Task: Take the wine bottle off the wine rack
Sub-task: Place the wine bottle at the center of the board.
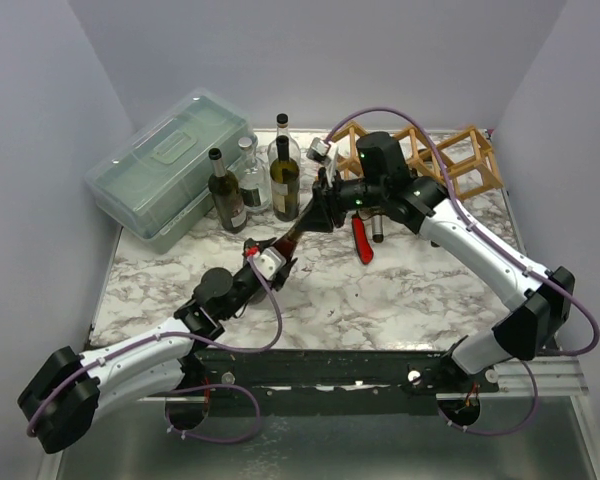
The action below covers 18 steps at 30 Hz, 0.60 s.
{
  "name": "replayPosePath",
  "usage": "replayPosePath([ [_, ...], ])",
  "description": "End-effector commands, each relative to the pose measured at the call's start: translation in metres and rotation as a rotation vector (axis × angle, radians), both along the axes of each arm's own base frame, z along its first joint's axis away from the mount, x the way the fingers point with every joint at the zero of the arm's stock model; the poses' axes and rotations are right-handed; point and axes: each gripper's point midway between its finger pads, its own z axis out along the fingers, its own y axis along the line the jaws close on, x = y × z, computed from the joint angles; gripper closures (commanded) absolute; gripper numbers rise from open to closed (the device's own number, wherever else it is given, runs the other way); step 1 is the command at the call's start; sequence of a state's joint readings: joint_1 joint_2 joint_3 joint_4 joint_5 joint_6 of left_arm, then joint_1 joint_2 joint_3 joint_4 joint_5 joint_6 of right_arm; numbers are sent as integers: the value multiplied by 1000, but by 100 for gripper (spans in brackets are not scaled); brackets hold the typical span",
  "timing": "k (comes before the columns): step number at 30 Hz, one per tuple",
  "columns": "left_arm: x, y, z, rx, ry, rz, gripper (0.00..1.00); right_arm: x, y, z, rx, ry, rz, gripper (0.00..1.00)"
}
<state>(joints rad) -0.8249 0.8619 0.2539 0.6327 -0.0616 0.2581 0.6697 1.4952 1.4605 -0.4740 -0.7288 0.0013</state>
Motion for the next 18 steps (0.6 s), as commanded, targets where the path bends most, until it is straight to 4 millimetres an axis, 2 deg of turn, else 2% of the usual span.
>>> replayPosePath([
  [1,16,14,74,-193,-167,66,100,11,26,21,-22,-164,-1,92],
  [7,37,26,77,-214,-156,106,100,37,53,40,-25,-299,-44,93],
  [13,61,34,79,-221,-149,136,100,54,80,38,-51,-384,-77,93],
  [18,82,37,86,-233,-144,148,100,72,97,48,-46,-438,-121,93],
])
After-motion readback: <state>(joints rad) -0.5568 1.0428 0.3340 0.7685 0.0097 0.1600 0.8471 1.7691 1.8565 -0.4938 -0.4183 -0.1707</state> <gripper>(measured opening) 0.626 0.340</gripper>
